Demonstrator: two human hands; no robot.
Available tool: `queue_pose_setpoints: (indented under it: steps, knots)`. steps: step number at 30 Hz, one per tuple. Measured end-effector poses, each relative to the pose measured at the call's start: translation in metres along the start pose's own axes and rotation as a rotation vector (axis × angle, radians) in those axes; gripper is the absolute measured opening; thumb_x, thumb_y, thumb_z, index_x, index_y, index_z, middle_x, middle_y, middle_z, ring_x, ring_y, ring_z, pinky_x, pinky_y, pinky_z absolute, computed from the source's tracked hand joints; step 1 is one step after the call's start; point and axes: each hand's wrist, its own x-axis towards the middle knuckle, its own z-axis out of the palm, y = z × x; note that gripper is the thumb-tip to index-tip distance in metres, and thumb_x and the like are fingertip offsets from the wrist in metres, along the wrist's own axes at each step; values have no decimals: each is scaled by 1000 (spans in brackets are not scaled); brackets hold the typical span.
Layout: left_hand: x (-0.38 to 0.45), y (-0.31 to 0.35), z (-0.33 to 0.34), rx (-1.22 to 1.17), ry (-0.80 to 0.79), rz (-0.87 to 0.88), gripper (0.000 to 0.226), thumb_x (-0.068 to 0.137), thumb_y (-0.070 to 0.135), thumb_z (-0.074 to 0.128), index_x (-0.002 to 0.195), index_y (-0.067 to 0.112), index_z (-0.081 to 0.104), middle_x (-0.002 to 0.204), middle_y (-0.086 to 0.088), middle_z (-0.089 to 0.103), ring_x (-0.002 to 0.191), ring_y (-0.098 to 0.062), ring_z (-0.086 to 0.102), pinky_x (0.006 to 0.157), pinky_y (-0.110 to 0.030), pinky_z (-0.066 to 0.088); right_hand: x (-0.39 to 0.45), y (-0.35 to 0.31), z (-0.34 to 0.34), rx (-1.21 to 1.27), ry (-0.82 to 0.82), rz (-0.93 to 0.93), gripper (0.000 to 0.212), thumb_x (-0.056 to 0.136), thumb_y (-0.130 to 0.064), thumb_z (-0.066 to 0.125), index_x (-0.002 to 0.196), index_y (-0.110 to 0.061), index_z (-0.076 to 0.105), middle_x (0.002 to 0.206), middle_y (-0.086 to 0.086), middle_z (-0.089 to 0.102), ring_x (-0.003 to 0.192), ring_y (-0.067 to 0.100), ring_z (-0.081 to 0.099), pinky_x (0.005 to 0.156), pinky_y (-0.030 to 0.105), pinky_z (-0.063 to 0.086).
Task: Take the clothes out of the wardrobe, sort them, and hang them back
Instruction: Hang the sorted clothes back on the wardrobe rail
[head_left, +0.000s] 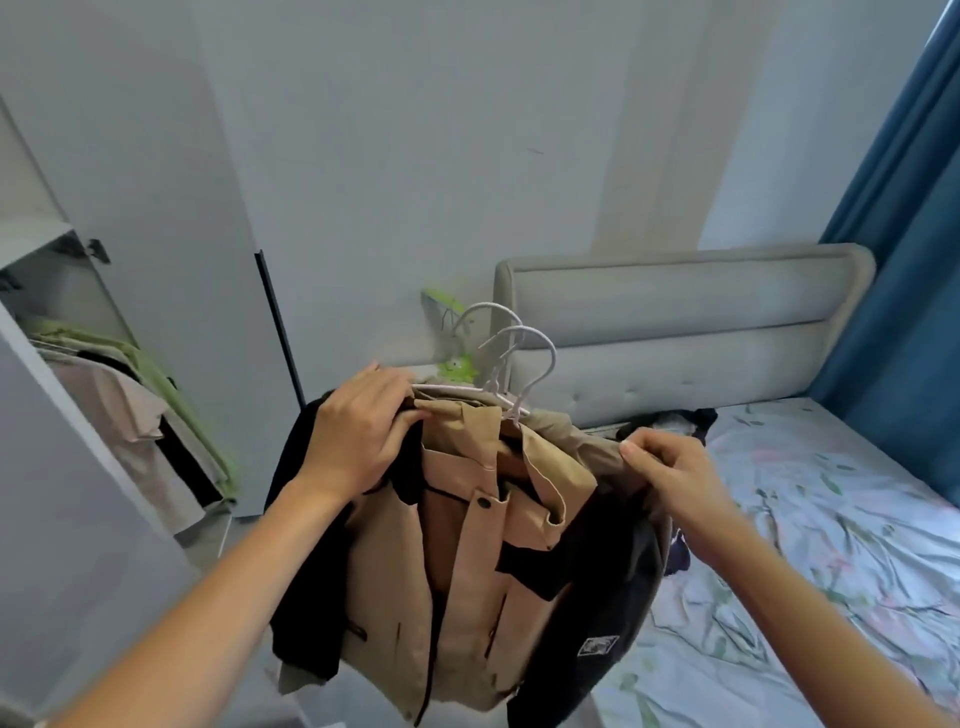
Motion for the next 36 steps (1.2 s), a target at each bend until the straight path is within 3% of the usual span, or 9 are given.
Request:
queue_pose_setpoints:
  steps: [2, 4, 7, 11, 16, 23, 28, 32, 36]
  knots:
    - [6, -18, 19, 75, -34, -66, 49, 110, 48, 38, 91, 8, 61, 89, -3, 60, 76, -29, 59, 67, -39, 49, 31, 14, 10, 16, -45, 0, 32, 99, -17, 64, 67, -18, 62, 65, -7, 52, 65, 7, 45, 61, 23, 35]
    - [13, -34, 33, 147, -43, -95, 42, 106, 44, 44, 85, 9, 55, 79, -3, 51, 65, -27, 52, 54, -35, 37, 66, 27, 19, -10, -112, -6, 37, 102, -16, 62, 65, -19, 57, 62, -9, 48, 62, 5, 40, 57, 21, 32]
    - [21, -57, 49, 179, -71, -160, 37, 103, 40, 47, 82, 10, 51, 75, -2, 49, 62, -25, 46, 57, -30, 29, 123, 38, 34, -67, -255, -21, 34, 94, -33, 59, 70, -11, 54, 62, -6, 46, 59, 5, 38, 57, 23, 30]
    - [27, -89, 62, 203, -97, -286, 36, 103, 41, 47, 84, 10, 51, 76, -2, 50, 64, -26, 47, 55, -34, 35, 191, 41, 54, -216, -473, -132, 36, 96, -41, 71, 68, -34, 49, 65, -14, 45, 63, 3, 40, 59, 23, 30]
    - [36, -121, 71, 263, -116, -338, 34, 104, 39, 49, 84, 12, 49, 78, -2, 48, 65, -25, 46, 57, -36, 37, 262, 34, 104, -540, -679, -314, 43, 79, -70, 74, 84, -34, 52, 71, -14, 60, 67, 6, 55, 64, 32, 46]
    - [28, -196, 81, 307, -83, -424, 36, 104, 40, 53, 82, 12, 49, 75, 0, 47, 65, -22, 44, 59, -32, 31, 335, 47, 202, -385, -787, -296, 36, 92, -54, 69, 80, -26, 50, 68, -5, 58, 67, 16, 50, 72, 41, 47]
    - [11, -268, 95, 254, -42, -591, 37, 102, 46, 54, 83, 14, 50, 72, 7, 48, 62, -19, 46, 59, -28, 27, 377, 52, 282, -169, -763, -198, 35, 100, -38, 68, 69, -28, 54, 61, -13, 51, 61, 5, 45, 63, 33, 36]
    - [-12, -328, 100, 139, -7, -833, 35, 94, 58, 60, 93, 28, 41, 84, 11, 57, 73, -15, 57, 62, -34, 43, 414, 48, 349, -98, -835, -129, 36, 98, -40, 70, 70, -19, 59, 62, -10, 54, 62, 7, 48, 66, 37, 38]
    - [-31, -385, 105, 103, 54, -1012, 37, 91, 60, 65, 101, 31, 45, 101, 11, 62, 93, -16, 63, 80, -45, 54, 445, 34, 417, -86, -880, -100, 40, 97, -43, 70, 75, -10, 63, 64, -2, 57, 63, 9, 50, 65, 36, 39]
